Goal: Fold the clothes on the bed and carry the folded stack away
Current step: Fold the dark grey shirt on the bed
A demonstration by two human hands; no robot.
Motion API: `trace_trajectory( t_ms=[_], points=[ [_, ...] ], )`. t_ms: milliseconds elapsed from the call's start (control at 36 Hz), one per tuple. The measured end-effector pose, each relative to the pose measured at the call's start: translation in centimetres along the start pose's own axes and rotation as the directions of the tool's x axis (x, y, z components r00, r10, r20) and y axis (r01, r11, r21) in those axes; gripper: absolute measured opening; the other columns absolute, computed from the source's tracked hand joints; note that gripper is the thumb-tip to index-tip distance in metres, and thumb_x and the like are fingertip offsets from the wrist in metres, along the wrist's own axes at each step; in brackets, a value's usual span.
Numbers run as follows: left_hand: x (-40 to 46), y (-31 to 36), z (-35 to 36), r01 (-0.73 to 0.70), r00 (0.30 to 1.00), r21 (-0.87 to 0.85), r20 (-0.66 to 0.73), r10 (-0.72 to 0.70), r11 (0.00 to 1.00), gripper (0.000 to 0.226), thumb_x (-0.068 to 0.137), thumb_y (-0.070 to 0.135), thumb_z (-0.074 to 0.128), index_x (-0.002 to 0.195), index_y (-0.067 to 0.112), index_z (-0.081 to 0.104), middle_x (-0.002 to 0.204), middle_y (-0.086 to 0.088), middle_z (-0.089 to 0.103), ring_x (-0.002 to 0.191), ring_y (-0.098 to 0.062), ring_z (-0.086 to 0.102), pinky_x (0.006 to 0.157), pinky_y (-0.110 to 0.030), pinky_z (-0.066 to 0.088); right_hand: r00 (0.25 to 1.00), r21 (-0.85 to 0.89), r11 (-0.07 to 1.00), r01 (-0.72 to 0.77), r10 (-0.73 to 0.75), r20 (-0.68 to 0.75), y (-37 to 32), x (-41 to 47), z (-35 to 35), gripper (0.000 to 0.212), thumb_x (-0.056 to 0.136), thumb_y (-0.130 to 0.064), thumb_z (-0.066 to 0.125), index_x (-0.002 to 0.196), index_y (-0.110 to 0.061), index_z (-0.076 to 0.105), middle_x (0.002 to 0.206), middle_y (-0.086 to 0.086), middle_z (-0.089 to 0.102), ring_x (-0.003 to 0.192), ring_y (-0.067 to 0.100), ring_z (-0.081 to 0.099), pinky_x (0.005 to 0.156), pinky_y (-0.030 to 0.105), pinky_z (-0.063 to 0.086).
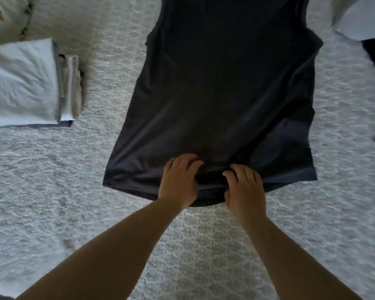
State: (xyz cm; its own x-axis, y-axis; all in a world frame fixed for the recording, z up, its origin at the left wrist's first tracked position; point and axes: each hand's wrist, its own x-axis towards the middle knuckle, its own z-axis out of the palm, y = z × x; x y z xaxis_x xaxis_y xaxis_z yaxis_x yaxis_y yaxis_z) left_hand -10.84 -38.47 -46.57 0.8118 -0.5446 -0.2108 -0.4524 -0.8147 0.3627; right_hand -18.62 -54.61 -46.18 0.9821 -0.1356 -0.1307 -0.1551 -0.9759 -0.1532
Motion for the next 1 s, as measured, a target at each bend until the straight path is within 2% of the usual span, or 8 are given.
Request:
trace_trajectory(
  t_ms=[167,333,417,556,722,778,889,1000],
  points=[
    [2.1,7.5,3.9,-0.217,0.958,0.056,0.205,0.201,0.975,0.063,0.089,0.036,0.050,0.147,0.023,0.031,0.154,0.004,0.025,0.144,-0.016,0.015,0.119,-0.041,0.001,0.956,0.076,0.979,-0.192,0.204,-0.209,7.6,-1.9,-0.2,0.054,0.061,-0.007,0.081,0.112,-0.005,0.065,0.121,0.021,0.060,0.110,0.039,0.058,0.092,0.051,0.047],
    [4.6,12.2,6.1,-0.284,0.946,0.124,0.199,0.256,0.951,0.075,0.087,0.037,0.050,0.152,0.028,0.013,0.158,0.006,0.012,0.144,-0.015,0.009,0.118,-0.041,0.001,0.910,0.157,0.910,-0.384,0.402,-0.100,14.3,-2.7,0.3,0.060,0.069,-0.012,0.076,0.126,-0.008,0.058,0.130,0.021,0.053,0.114,0.040,0.052,0.096,0.050,0.041],
    [5.7,13.7,7.0,-0.254,0.955,0.206,0.209,0.212,0.945,0.070,0.092,0.042,0.045,0.151,0.033,0.010,0.160,0.002,0.007,0.145,-0.021,0.008,0.117,-0.044,0.005,0.930,0.197,0.918,-0.345,0.362,-0.057,16.3,-2.1,0.3,0.052,0.078,-0.017,0.071,0.127,-0.015,0.058,0.129,0.017,0.052,0.111,0.037,0.050,0.088,0.046,0.043],
    [6.7,15.4,7.7,-0.127,0.980,0.304,0.185,0.072,0.944,0.059,0.096,0.049,0.034,0.150,0.032,0.017,0.160,-0.002,0.009,0.143,-0.026,0.011,0.113,-0.046,0.021,0.899,0.434,0.807,-0.400,0.437,0.017,18.3,-0.4,0.2,0.030,0.086,-0.010,0.060,0.116,-0.013,0.062,0.119,0.013,0.050,0.104,0.031,0.051,0.086,0.040,0.044],
    [6.7,17.2,7.5,-0.029,0.989,0.295,0.146,-0.015,0.955,0.060,0.093,0.052,0.041,0.146,0.027,0.029,0.157,-0.001,0.021,0.142,-0.025,0.018,0.112,-0.050,0.023,0.894,0.502,0.757,-0.418,0.442,0.077,19.1,-1.8,-0.2,0.022,0.087,-0.007,0.053,0.107,-0.010,0.060,0.108,0.010,0.055,0.094,0.030,0.054,0.078,0.036,0.040],
    [6.4,17.7,7.4,-0.026,0.994,0.223,0.106,0.003,0.974,0.063,0.088,0.050,0.053,0.144,0.024,0.037,0.154,0.000,0.029,0.142,-0.023,0.021,0.114,-0.052,0.019,0.884,0.495,0.751,-0.437,0.461,0.082,19.2,-3.7,-0.3,0.021,0.085,-0.010,0.055,0.105,-0.012,0.058,0.106,0.007,0.057,0.089,0.030,0.056,0.074,0.034,0.038],
    [5.1,18.2,7.4,-0.205,0.972,0.197,0.154,0.176,0.959,0.063,0.079,0.031,0.069,0.137,0.016,0.049,0.144,-0.006,0.045,0.137,-0.025,0.037,0.116,-0.048,0.015,0.878,0.504,0.732,-0.459,0.460,0.131,19.0,-8.3,-0.1,0.022,0.082,-0.011,0.062,0.104,-0.013,0.059,0.106,0.005,0.056,0.082,0.026,0.058,0.064,0.029,0.037],
    [3.8,19.0,7.4,-0.208,0.967,0.107,0.173,0.187,0.972,0.057,0.079,0.013,0.071,0.133,0.014,0.054,0.141,-0.005,0.050,0.133,-0.025,0.042,0.108,-0.037,0.035,0.854,0.569,0.666,-0.483,0.502,0.137,19.1,-10.4,-0.3,0.016,0.081,-0.005,0.063,0.097,-0.008,0.062,0.101,0.007,0.056,0.073,0.027,0.058,0.061,0.035,0.047]
  ],
)
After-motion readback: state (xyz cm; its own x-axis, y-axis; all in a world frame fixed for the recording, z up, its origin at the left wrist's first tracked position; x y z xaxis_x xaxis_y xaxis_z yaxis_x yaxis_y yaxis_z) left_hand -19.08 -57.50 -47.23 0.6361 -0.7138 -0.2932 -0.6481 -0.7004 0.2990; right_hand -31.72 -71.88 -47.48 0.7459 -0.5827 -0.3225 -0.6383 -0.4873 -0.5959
